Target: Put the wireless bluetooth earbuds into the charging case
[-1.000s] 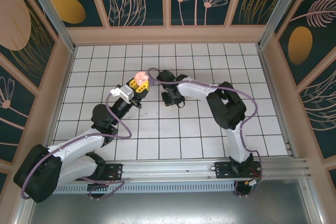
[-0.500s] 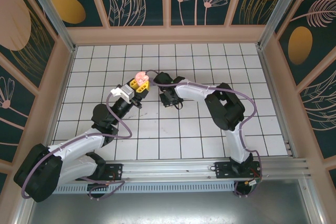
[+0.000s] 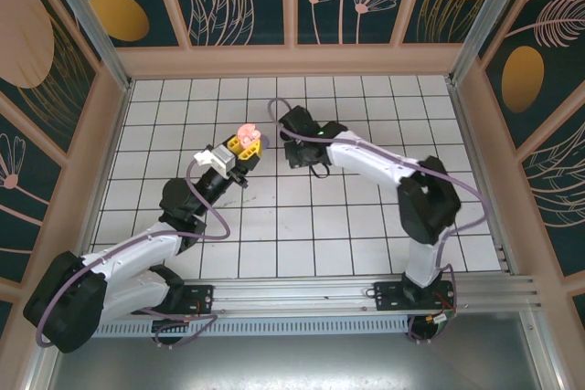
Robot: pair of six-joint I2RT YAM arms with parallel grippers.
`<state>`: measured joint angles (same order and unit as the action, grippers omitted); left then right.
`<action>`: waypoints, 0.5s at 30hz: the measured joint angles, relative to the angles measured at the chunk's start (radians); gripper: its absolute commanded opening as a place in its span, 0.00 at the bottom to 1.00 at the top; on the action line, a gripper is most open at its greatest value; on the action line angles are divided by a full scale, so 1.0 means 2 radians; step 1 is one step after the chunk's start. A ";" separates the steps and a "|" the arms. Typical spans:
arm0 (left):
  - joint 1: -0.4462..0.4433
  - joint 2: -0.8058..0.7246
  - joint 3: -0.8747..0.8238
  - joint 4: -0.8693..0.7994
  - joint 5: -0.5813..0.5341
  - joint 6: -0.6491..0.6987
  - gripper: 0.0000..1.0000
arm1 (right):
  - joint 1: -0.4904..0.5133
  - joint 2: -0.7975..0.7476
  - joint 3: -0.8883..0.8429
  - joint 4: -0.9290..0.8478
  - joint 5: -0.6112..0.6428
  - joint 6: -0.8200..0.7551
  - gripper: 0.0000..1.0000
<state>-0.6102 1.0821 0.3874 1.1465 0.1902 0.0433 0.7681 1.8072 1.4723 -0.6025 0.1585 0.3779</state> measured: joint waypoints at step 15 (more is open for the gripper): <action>0.000 0.027 0.032 -0.034 0.058 0.012 0.00 | -0.005 -0.149 0.108 0.020 -0.048 -0.006 0.21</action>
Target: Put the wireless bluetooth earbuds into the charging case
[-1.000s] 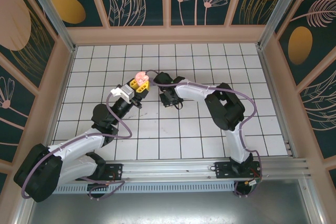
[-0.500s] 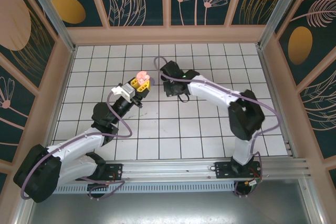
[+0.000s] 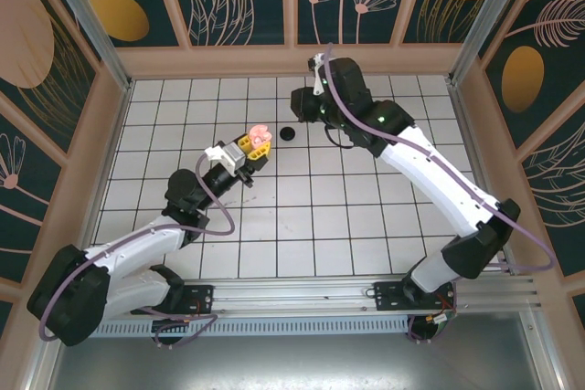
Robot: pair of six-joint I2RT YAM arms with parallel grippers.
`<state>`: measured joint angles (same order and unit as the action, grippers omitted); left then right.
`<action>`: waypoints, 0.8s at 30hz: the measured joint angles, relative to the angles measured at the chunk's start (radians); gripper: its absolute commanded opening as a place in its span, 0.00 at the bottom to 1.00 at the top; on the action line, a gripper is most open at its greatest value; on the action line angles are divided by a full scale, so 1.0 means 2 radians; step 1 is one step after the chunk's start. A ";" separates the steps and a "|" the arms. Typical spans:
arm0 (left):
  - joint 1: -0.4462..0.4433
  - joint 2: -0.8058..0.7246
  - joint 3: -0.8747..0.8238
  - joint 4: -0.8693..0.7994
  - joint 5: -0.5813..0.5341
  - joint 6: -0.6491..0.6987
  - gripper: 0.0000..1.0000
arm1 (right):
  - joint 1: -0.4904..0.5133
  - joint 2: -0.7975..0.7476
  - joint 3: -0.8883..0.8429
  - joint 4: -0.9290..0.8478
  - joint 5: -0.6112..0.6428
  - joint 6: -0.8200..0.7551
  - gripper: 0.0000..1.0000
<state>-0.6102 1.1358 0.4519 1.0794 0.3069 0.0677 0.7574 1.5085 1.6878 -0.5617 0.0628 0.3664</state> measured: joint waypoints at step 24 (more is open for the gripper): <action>0.000 0.059 0.054 0.009 0.056 -0.017 0.00 | 0.059 -0.147 -0.201 0.204 -0.059 -0.023 0.22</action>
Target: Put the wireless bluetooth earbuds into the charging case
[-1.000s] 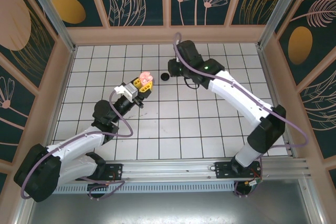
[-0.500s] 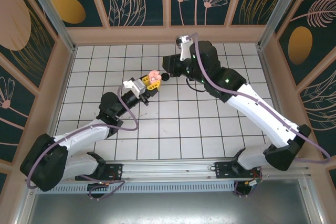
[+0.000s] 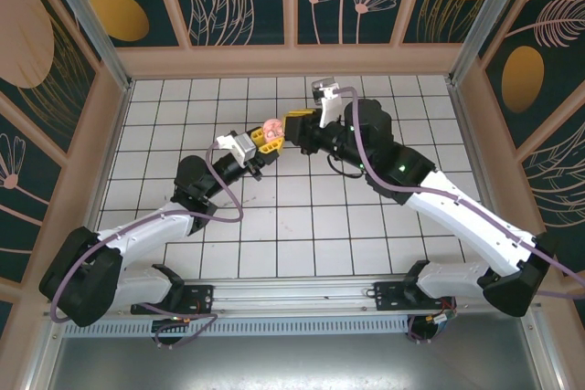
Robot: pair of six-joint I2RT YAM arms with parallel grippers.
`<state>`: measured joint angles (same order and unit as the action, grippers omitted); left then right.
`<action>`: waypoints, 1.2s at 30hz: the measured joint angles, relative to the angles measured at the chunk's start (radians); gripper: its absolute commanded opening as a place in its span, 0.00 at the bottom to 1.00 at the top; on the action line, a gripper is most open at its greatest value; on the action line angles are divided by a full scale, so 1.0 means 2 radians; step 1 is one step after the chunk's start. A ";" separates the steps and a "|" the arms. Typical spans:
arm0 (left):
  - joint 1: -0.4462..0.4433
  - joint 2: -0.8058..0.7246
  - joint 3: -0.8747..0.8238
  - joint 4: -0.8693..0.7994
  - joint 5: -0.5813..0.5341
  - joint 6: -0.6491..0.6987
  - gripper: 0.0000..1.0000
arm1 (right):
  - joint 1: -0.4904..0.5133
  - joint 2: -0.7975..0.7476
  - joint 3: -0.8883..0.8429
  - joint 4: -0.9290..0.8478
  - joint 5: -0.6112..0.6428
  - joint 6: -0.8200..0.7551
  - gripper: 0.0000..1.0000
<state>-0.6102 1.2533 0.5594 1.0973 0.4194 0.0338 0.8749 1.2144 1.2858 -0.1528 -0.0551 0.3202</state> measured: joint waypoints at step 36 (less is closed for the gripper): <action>0.000 0.002 0.006 -0.001 0.011 -0.009 0.00 | 0.006 0.022 -0.029 0.049 0.003 0.002 0.21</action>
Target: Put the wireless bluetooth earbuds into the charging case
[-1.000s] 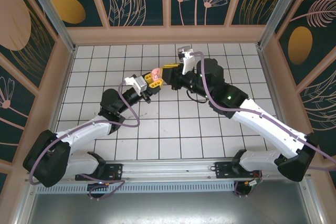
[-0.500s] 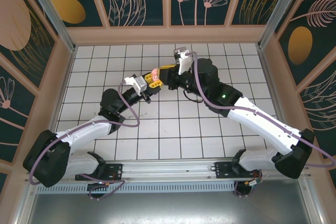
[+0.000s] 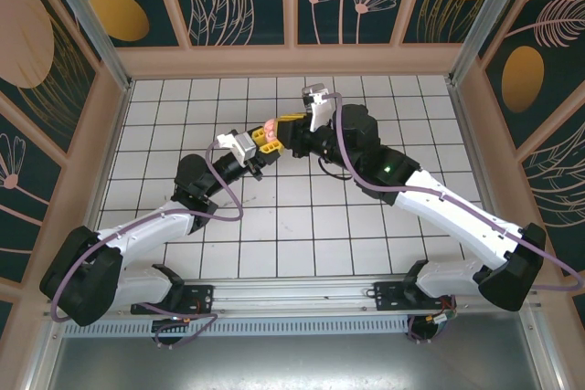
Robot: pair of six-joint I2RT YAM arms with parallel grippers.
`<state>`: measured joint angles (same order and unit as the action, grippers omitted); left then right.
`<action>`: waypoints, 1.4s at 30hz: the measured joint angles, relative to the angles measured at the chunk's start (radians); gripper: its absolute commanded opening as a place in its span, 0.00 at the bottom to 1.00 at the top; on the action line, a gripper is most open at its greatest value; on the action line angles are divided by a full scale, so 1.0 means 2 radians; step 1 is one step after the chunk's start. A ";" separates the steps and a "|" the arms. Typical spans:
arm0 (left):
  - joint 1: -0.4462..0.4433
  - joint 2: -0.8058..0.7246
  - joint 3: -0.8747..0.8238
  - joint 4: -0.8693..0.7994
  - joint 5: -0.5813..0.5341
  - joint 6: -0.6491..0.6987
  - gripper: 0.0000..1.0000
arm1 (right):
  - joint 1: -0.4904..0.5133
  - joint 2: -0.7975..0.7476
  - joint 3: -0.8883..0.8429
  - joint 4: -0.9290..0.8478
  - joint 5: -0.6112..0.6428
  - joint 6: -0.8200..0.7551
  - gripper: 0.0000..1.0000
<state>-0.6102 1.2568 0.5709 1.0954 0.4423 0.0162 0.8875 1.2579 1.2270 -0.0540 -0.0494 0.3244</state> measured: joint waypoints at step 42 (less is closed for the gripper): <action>-0.002 -0.002 -0.002 0.005 -0.002 -0.022 0.00 | -0.064 -0.012 0.096 -0.070 -0.007 0.008 0.50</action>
<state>-0.6140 1.2533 0.5674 1.1061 0.4374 -0.0280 0.7589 1.2339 1.4185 -0.1936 -0.0635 0.3408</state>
